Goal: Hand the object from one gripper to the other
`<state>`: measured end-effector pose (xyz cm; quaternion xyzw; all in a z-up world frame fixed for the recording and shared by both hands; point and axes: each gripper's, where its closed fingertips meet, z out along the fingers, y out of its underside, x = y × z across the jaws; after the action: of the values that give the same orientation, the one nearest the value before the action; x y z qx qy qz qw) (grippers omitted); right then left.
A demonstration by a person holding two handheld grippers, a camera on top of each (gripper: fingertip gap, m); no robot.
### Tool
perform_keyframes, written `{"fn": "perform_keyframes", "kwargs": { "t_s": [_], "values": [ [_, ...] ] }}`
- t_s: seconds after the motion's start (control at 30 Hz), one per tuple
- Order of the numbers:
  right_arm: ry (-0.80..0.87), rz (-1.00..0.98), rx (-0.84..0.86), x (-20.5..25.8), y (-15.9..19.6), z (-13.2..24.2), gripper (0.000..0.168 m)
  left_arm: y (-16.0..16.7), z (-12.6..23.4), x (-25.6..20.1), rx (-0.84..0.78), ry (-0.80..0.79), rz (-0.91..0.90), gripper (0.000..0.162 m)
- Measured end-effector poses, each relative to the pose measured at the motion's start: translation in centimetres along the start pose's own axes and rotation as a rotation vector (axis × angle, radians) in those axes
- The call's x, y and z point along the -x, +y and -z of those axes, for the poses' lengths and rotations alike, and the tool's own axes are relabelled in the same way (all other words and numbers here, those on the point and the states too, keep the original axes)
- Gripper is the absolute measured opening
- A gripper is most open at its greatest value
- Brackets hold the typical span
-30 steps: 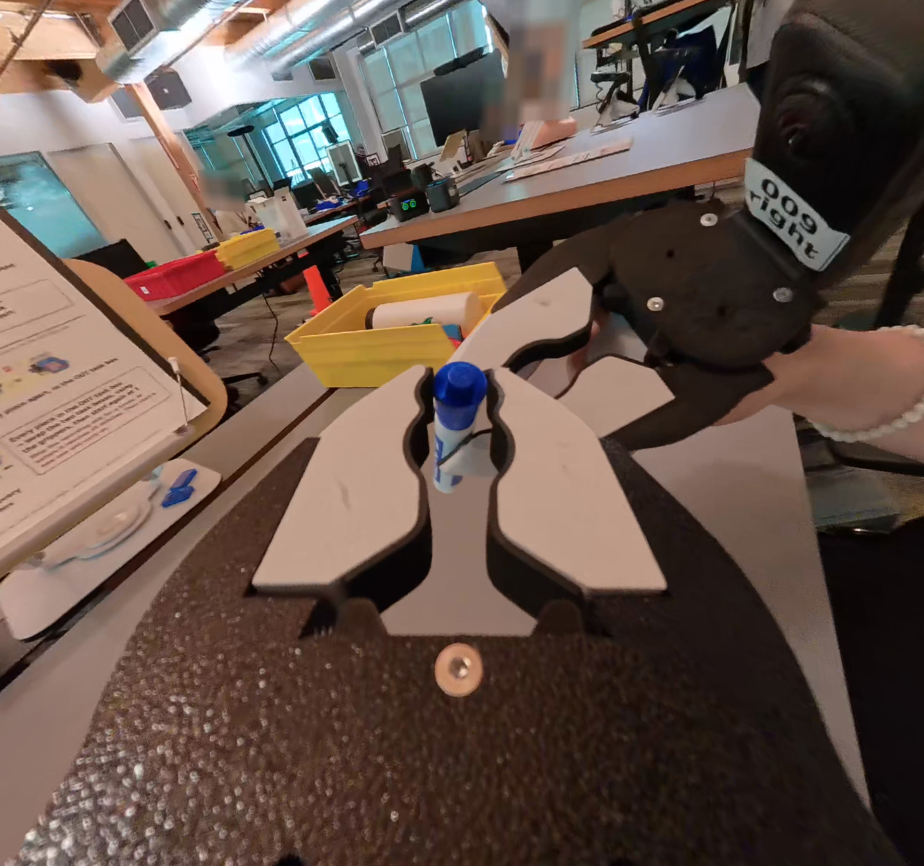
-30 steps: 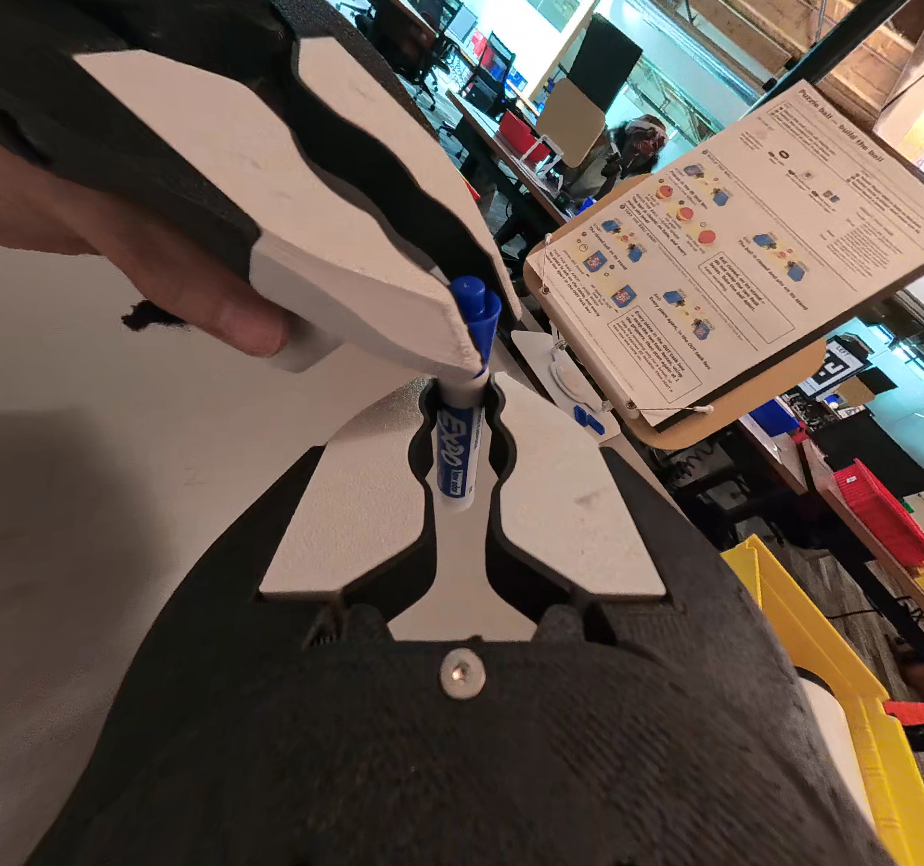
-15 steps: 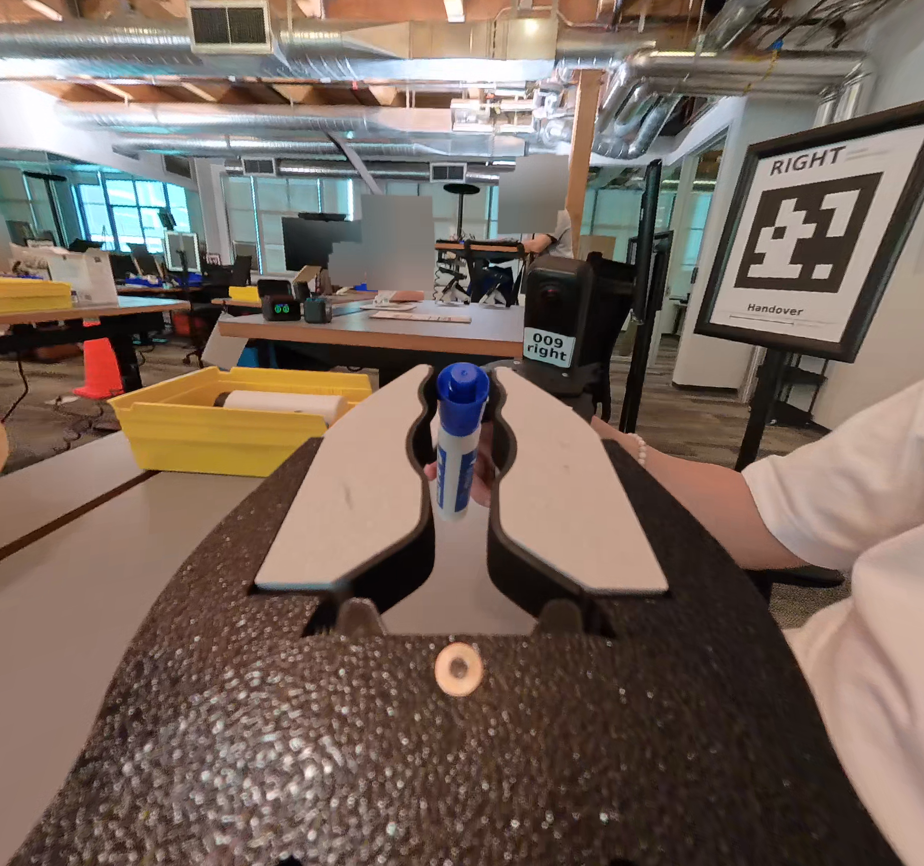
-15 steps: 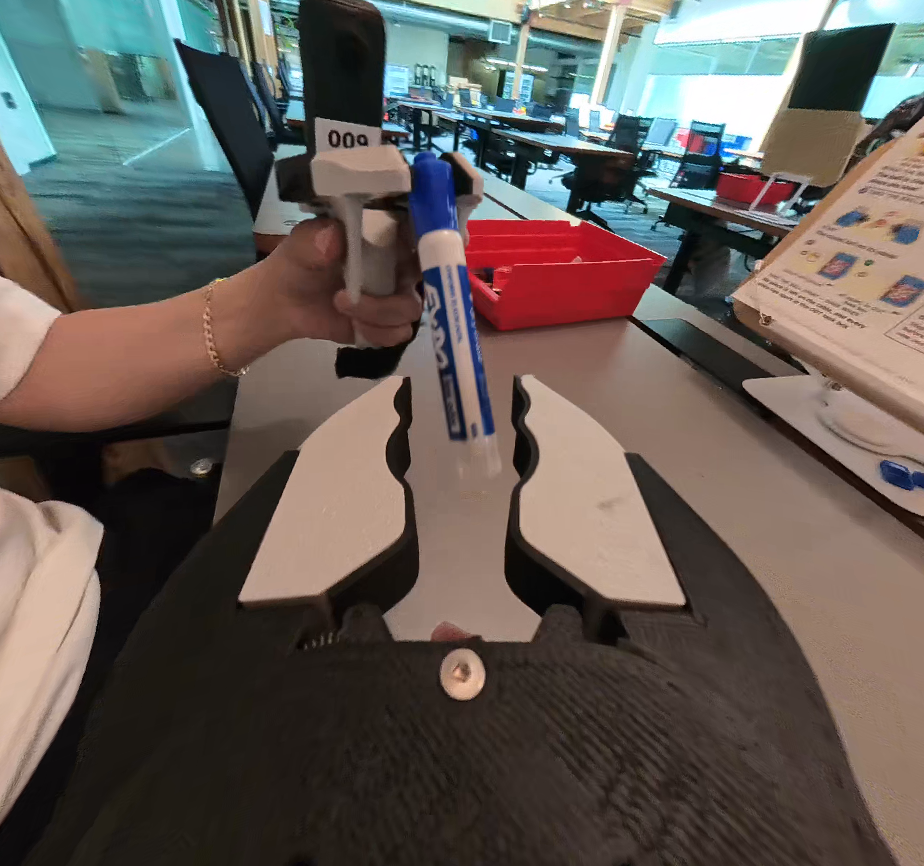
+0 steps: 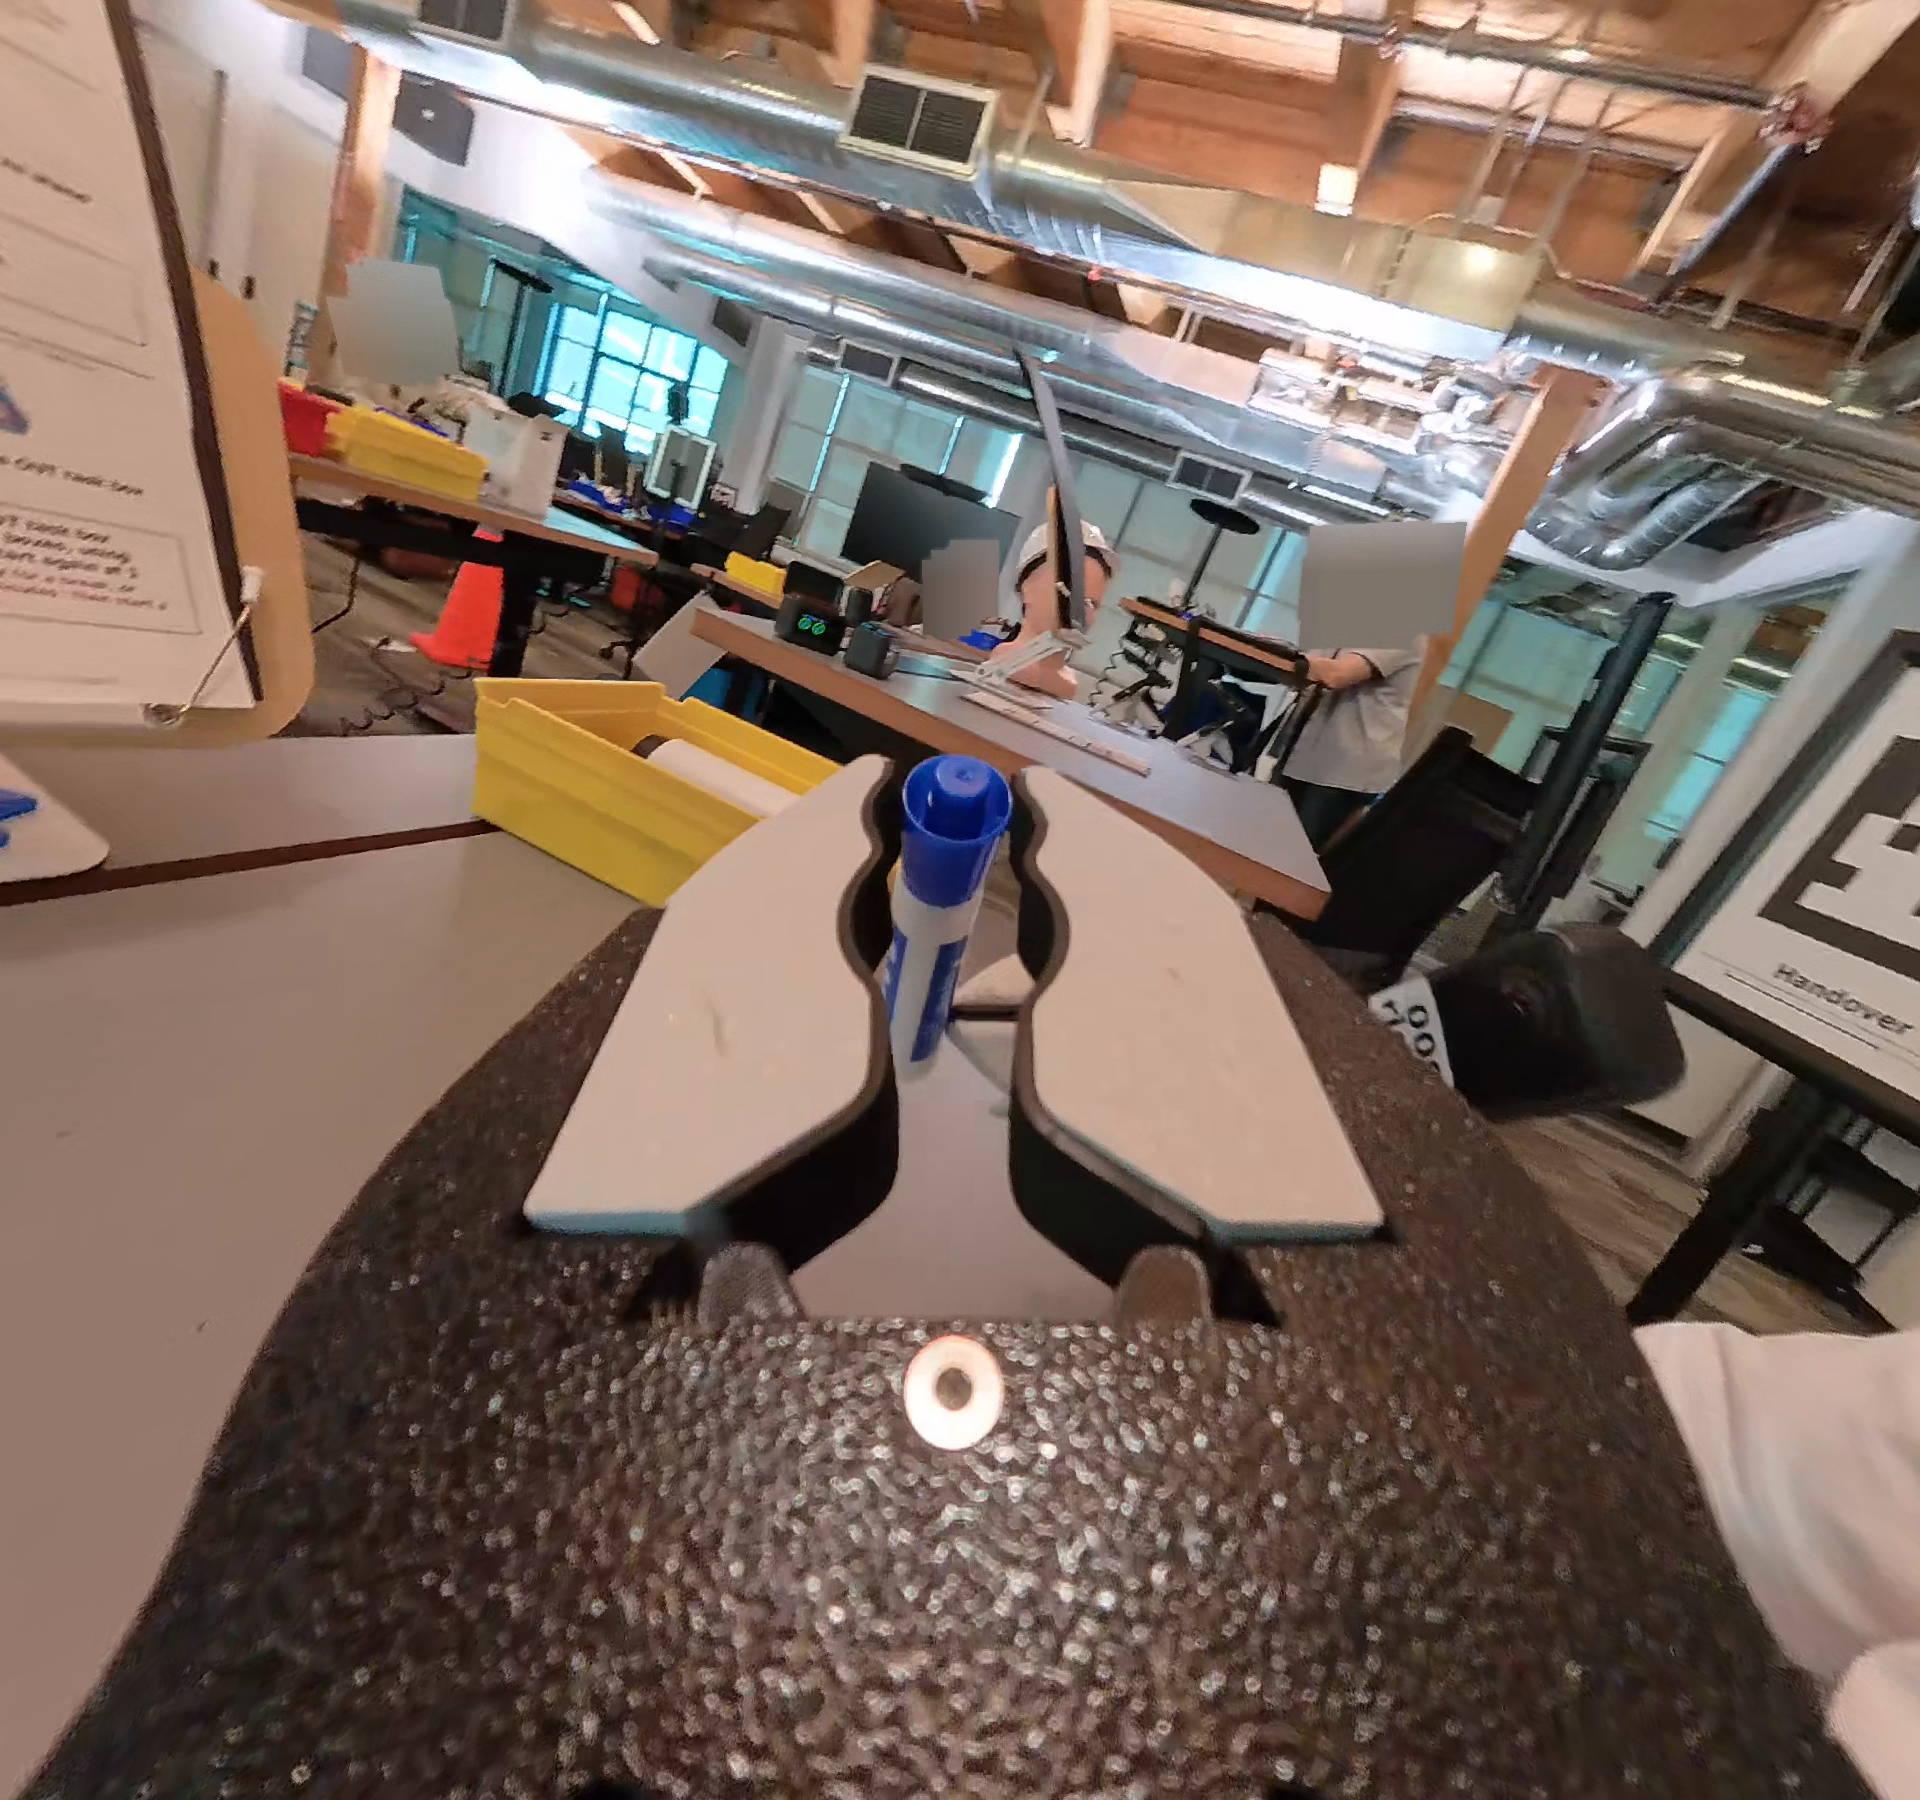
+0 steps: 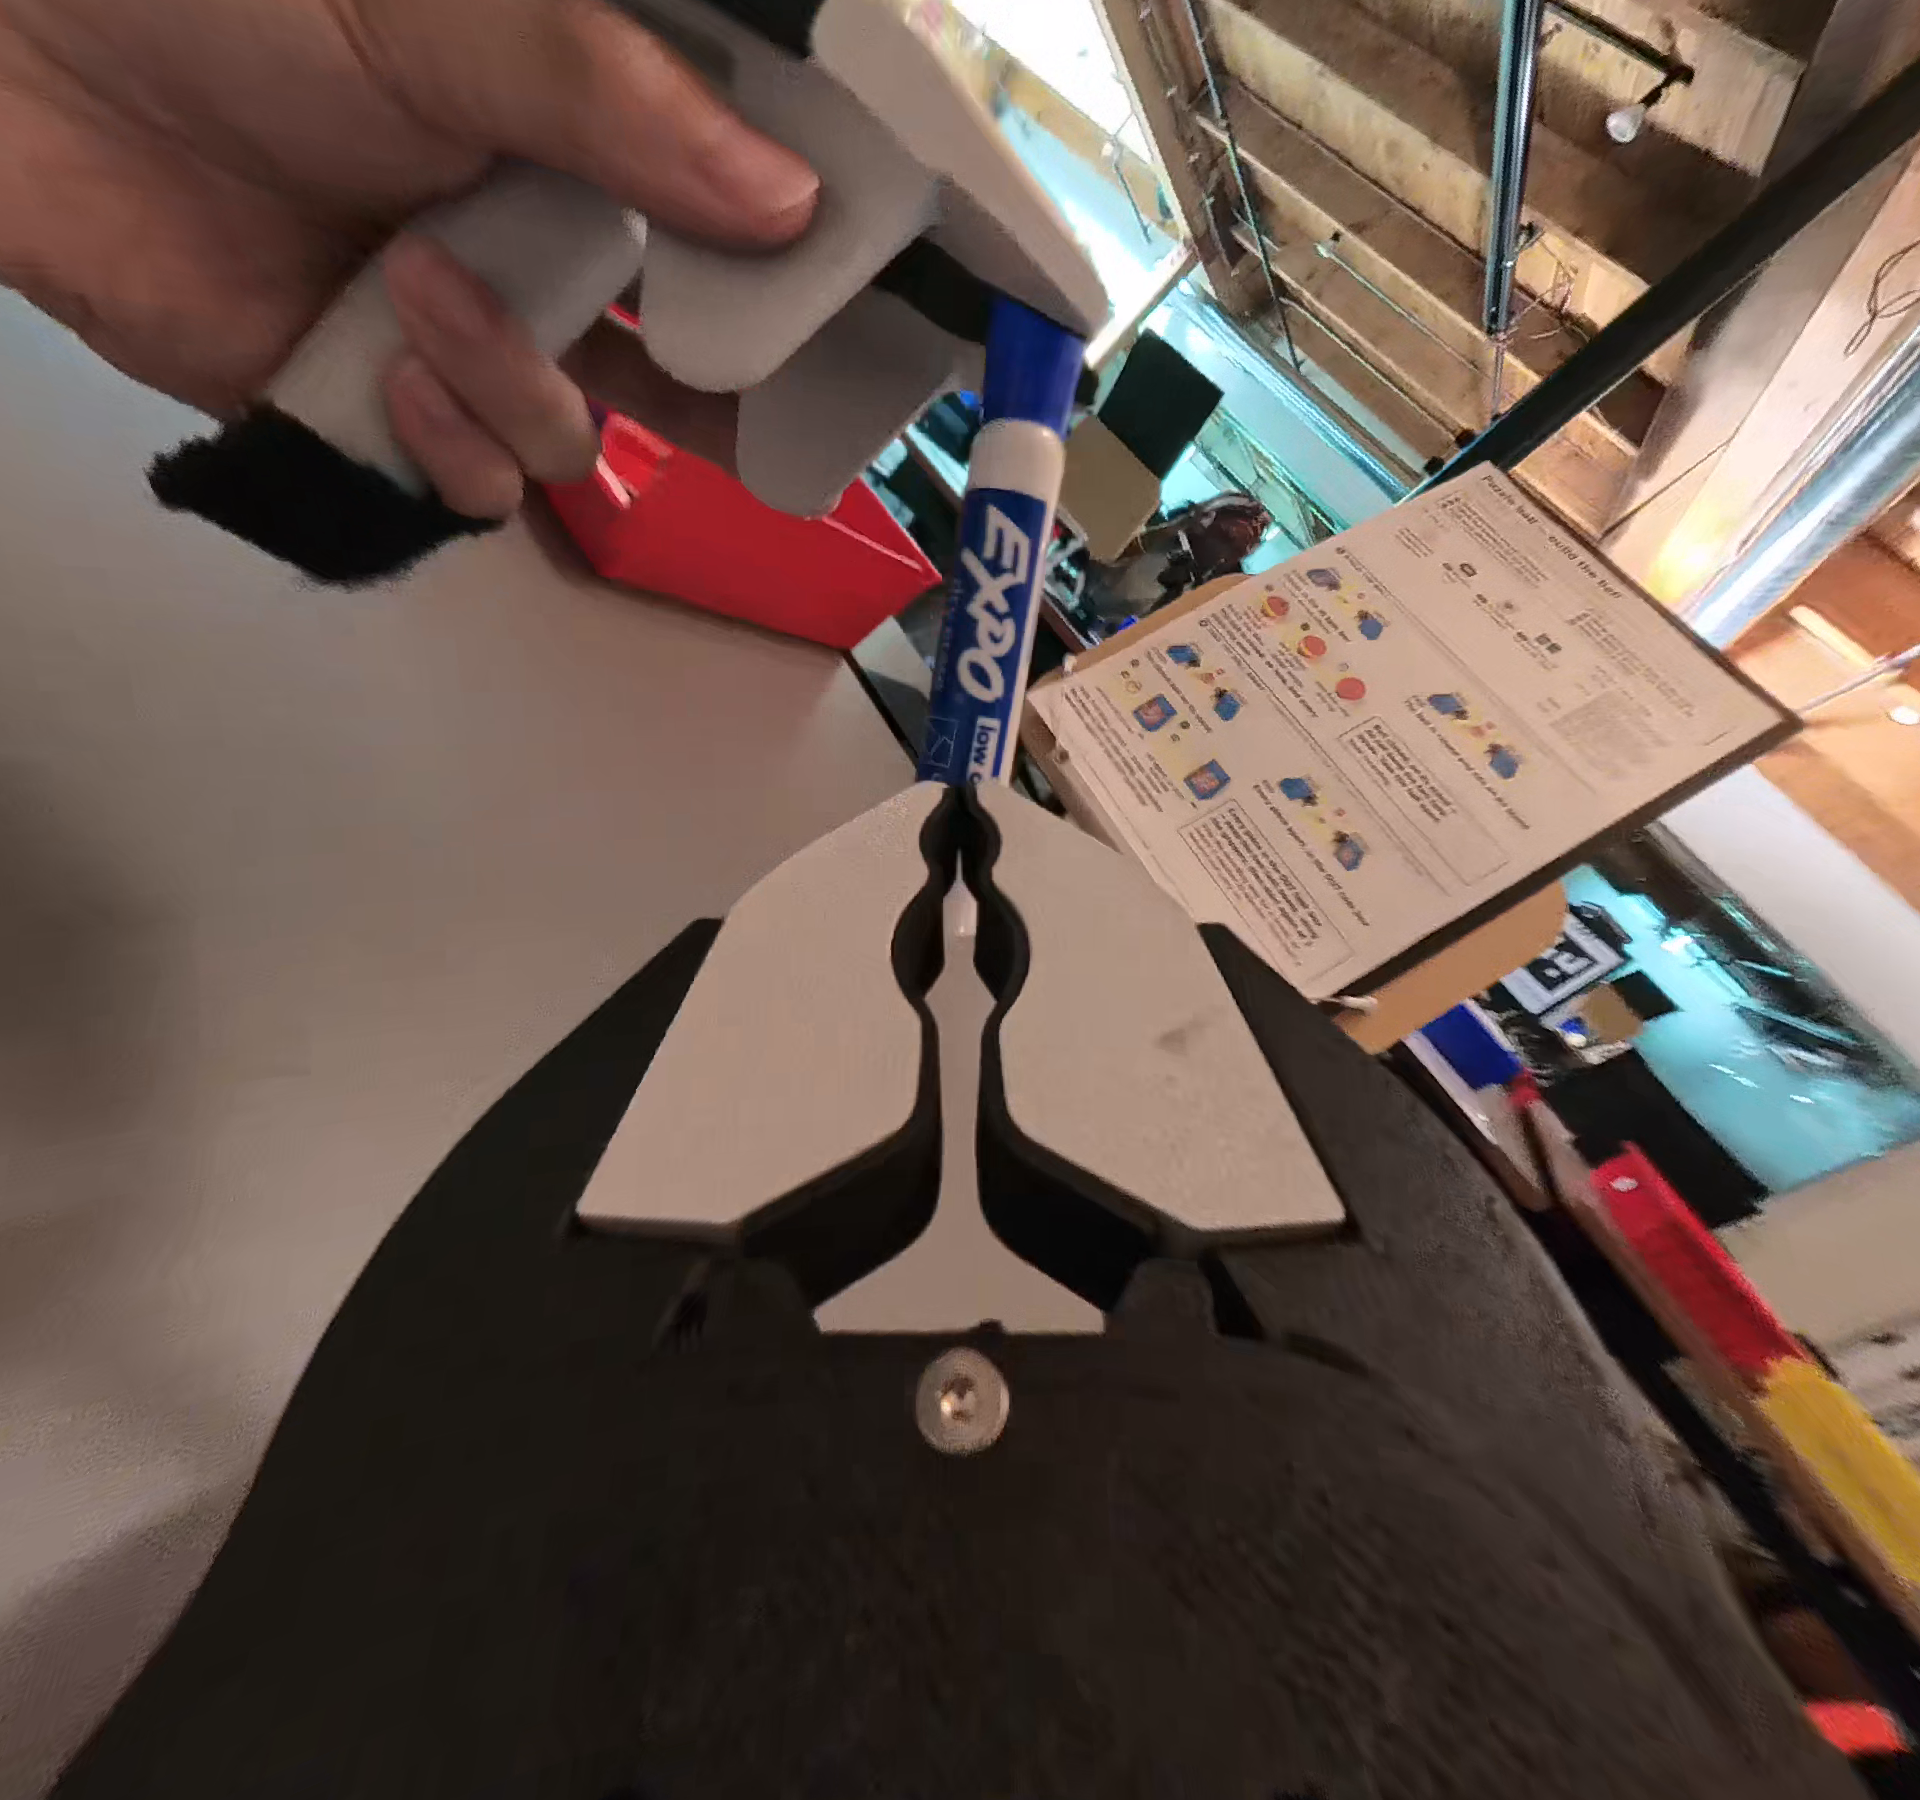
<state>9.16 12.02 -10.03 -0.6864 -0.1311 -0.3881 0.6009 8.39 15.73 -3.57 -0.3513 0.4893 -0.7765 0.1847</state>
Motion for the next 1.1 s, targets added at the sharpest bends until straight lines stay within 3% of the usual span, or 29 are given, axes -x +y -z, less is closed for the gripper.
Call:
{"fn": "perform_keyframes", "kwargs": {
  "t_s": [0.13, 0.17, 0.23, 0.4, 0.67, 1.0, 1.1],
  "values": [
    [0.123, 0.069, 0.02, -1.2, 0.5, 0.0, 0.0, 0.4, -0.1, 0.5, 0.014, -0.059, 0.004, 0.019],
    [0.118, 0.069, 0.017, -1.1, 0.6, 0.0, 0.007, 0.4, -0.1, 0.5, 0.008, -0.058, 0.018, 0.019],
    [0.093, 0.024, 0.038, -0.8, 1.2, -0.4, 0.044, 0.5, -0.2, 0.3, -0.001, -0.054, 0.032, 0.018],
    [0.008, 0.054, 0.012, 0.9, 1.0, -0.6, 0.035, 0.8, -0.5, 0.3, -0.009, -0.076, 0.02, 0.018],
    [-0.103, -0.19, -0.03, 2.4, -0.1, -1.0, 0.053, -0.2, -0.2, 0.2, -0.065, -0.146, -0.092, 0.019],
    [0.049, -0.201, 0.037, 2.8, 1.1, -2.2, 0.023, 0.1, -0.4, 0.0, -0.113, -0.242, -0.143, 0.018],
    [0.001, -0.325, 0.0, 2.2, 1.1, -1.9, 0.02, -0.1, -0.5, -0.3, -0.091, -0.214, -0.188, 0.019]
  ]
}}
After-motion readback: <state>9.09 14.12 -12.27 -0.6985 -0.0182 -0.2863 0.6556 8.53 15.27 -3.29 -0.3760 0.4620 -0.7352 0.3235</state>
